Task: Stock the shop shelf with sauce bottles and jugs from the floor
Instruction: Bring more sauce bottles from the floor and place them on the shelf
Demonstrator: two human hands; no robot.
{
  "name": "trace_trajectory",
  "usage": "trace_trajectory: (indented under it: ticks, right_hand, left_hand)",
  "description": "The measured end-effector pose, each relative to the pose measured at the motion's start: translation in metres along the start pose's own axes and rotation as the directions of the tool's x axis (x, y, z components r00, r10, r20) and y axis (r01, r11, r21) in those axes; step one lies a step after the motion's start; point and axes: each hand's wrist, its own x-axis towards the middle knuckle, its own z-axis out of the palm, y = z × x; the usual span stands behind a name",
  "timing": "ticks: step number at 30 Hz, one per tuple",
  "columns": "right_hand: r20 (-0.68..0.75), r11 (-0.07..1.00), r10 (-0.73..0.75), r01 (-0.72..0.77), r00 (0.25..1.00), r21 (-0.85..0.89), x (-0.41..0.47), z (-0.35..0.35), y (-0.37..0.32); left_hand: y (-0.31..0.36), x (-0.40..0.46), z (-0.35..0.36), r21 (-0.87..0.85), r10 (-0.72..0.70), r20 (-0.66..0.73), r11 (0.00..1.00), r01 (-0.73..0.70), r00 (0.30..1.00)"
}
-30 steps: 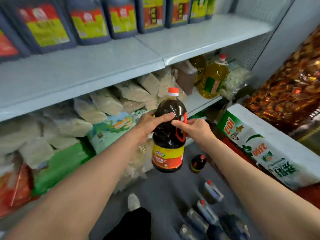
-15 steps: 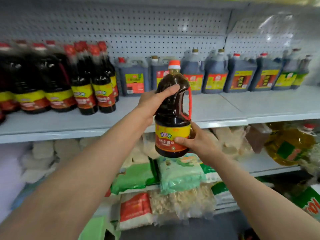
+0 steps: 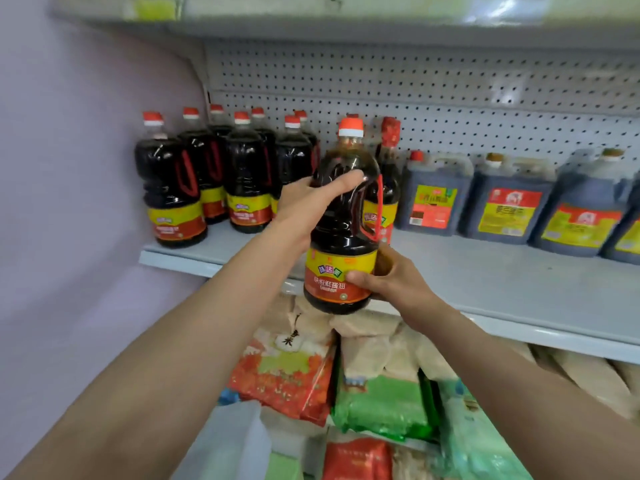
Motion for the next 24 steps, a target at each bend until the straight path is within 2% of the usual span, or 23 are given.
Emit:
trace_trajectory:
  ticks: [4,12,17,24]
  right_hand:
    - [0.053,0.999,-0.019,0.022,0.998,-0.047,0.052,0.044,0.010]
    - [0.060,0.981,-0.025,0.036,0.998,-0.190,0.135,0.108,0.033]
    - [0.040,0.959,-0.065,0.074,0.997,-0.273,0.171,0.137,0.037]
    - [0.033,0.944,-0.127,0.131,0.991,-0.302,0.207,0.169,0.043]
  left_hand:
    - [-0.008,0.026,-0.048,0.019,0.057,-0.095,0.998,-0.056,0.994]
    - [-0.039,0.079,-0.125,0.051,0.101,-0.195,0.994,-0.093,0.976]
    - [-0.047,0.109,-0.159,0.080,0.125,-0.184,0.990,-0.112,0.975]
    - [-0.049,0.138,-0.194,0.147,0.125,-0.130,0.984,-0.105,0.984]
